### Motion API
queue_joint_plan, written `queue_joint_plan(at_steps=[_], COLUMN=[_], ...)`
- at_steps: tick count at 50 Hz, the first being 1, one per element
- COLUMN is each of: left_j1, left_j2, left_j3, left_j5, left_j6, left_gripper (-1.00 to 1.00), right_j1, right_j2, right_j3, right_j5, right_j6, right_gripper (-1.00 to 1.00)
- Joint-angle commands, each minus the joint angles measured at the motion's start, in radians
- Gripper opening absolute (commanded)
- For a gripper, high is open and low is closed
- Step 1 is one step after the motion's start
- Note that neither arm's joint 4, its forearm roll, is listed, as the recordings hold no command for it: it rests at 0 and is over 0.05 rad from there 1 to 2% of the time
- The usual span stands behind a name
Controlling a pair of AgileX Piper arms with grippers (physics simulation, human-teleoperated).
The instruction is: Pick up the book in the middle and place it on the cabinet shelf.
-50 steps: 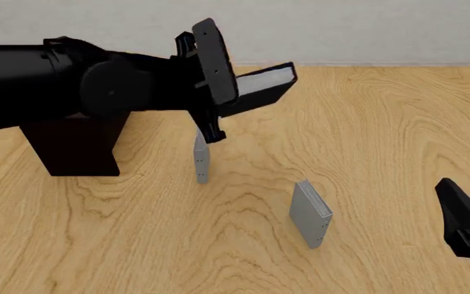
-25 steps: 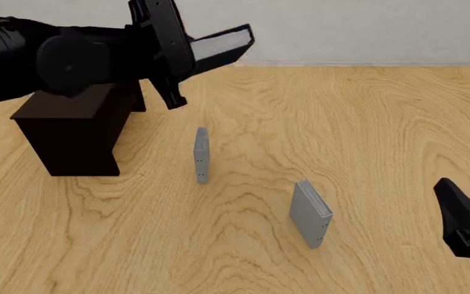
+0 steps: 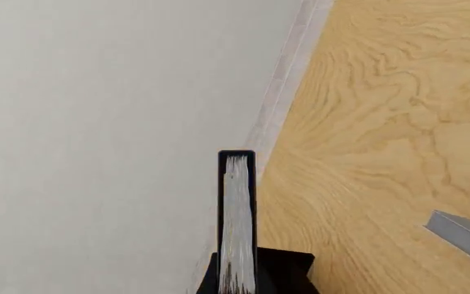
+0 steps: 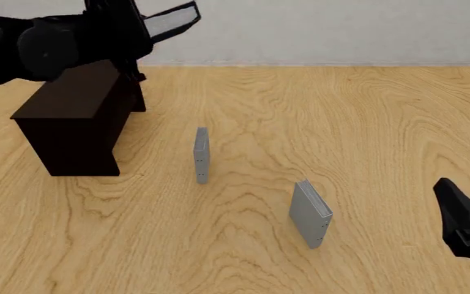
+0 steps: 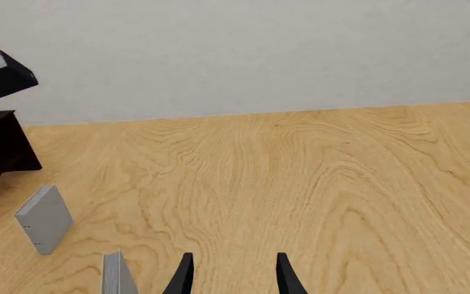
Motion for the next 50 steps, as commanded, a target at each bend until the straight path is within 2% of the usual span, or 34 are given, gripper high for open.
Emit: queue_joint_plan(at_steps=[1, 5, 7, 9, 28, 33, 50], left_j1=[0.099, 0.125, 0.143, 0.156, 0.27, 0.306, 0.365], left_j2=[0.029, 0.037, 0.039, 0.042, 0.097, 0.132, 0.2], left_j3=[-0.007, -0.037, -0.023, -0.045, -0.05, -0.076, -0.082], left_j5=[-0.08, -0.042, -0.066, -0.048, -0.061, -0.047, -0.069], left_j6=[0.077, 0.052, 0.078, 0.063, 0.088, 0.092, 0.101], left_gripper=[-1.0, -1.0, -1.0, -1.0, -1.0, -1.0, -1.0], right_j1=[0.0, 0.001, 0.002, 0.002, 0.0, 0.001, -0.002], right_j2=[-0.003, -0.005, -0.002, 0.008, -0.003, 0.004, 0.001], right_j3=[0.0, 0.0, 0.0, 0.0, 0.0, 0.0, 0.0], right_j5=[0.003, 0.005, 0.002, -0.007, 0.004, -0.001, 0.001], right_j6=[0.001, 0.001, -0.001, 0.0, 0.001, 0.0, 0.001], right_gripper=[1.0, 1.0, 1.0, 1.0, 1.0, 1.0, 1.0])
